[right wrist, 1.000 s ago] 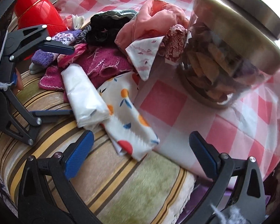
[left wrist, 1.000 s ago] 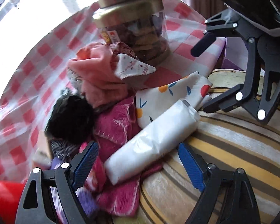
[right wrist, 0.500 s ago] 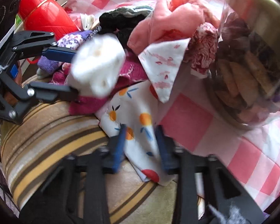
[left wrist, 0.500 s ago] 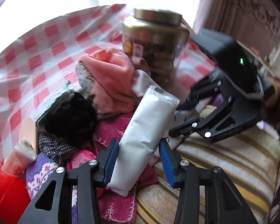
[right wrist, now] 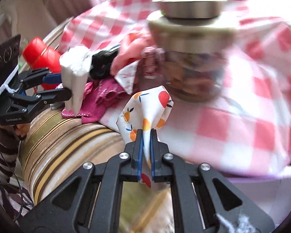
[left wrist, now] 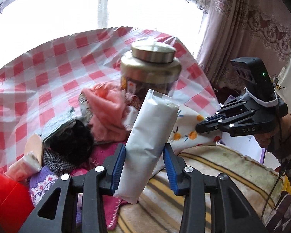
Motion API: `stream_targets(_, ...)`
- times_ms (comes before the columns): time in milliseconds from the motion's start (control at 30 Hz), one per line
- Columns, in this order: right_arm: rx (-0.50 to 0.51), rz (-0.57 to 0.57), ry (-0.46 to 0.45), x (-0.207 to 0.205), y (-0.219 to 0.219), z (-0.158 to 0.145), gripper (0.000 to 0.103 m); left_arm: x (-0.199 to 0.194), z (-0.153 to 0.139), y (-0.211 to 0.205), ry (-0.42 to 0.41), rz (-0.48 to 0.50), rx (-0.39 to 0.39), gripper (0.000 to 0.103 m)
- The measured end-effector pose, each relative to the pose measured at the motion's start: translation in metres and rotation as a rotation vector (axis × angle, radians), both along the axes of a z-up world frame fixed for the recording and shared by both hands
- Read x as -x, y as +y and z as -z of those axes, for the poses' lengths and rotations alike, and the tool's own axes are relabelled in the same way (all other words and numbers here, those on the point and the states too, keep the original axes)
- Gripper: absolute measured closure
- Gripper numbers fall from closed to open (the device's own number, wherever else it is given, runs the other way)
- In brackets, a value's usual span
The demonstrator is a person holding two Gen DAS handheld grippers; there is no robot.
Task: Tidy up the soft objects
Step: 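Carry both items into the purple box and open both tools to release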
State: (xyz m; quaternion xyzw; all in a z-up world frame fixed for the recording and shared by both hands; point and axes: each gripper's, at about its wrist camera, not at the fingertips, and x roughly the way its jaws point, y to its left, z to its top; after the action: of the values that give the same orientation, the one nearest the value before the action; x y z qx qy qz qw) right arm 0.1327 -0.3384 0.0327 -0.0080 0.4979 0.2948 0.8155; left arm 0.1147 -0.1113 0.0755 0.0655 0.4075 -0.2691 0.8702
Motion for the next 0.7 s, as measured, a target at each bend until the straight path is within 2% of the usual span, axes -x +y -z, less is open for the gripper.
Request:
stream_targets(233, -0.035, 0.207, 0.018, 0.039, -0.095, -0.002, 0.094, -0.003, -0.013, -0.057, 0.021, 0.082, 0.069, 0.063)
stream_targets(400, -0.035, 0.363, 0.055, 0.076, -0.169, 0.006, 0.094, -0.006, -0.013, -0.118, 0.089, 0.169, 0.131, 0.063)
stream_targets(500, -0.020, 0.443, 0.081, 0.098, -0.201, 0.017, 0.094, -0.013, -0.004, -0.160, 0.197, 0.205, 0.188, 0.063)
stream_targets(700, -0.013, 0.535, 0.124, 0.144, -0.244, 0.036, 0.094, -0.033, 0.046, -0.250, 0.567, 0.179, 0.316, 0.063)
